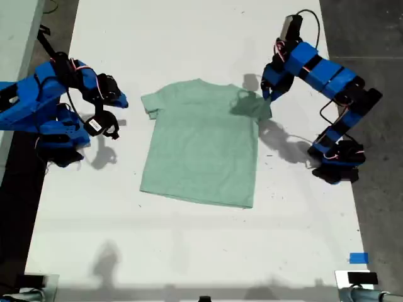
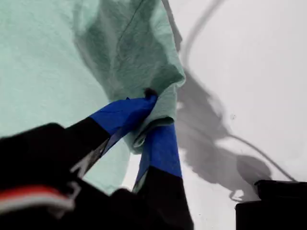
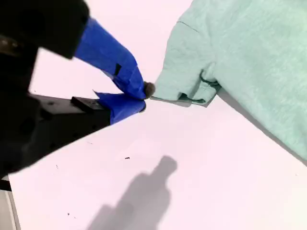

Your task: Fold t-shirt

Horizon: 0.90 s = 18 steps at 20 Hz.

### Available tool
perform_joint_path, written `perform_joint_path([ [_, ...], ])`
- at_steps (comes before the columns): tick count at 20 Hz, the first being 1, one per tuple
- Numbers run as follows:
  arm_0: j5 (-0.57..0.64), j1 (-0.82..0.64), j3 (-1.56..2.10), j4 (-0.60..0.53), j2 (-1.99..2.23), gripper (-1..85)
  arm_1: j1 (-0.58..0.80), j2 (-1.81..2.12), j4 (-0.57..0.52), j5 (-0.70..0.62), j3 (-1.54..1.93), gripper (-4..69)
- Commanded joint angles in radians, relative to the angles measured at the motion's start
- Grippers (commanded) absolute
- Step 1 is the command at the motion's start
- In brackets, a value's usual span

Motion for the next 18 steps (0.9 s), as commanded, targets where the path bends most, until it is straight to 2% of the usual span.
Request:
perform_joint_path([
  [1,0.008,-0.011,-0.023,-0.021,-0.002,0.0,-0.057,0.021,-0.021,0.021,-0.115,-1.0],
  [7,0.008,-0.008,-0.023,-0.014,-0.002,0.0,-0.172,-0.17,-0.127,0.077,-0.373,-0.9],
  [12,0.008,-0.006,-0.025,-0.012,-0.002,0.0,-0.23,-0.348,-0.155,0.089,-0.627,-0.9],
  [18,0.008,-0.005,-0.023,-0.012,-0.002,0.0,-0.275,-0.499,-0.261,0.109,-0.744,-0.9],
])
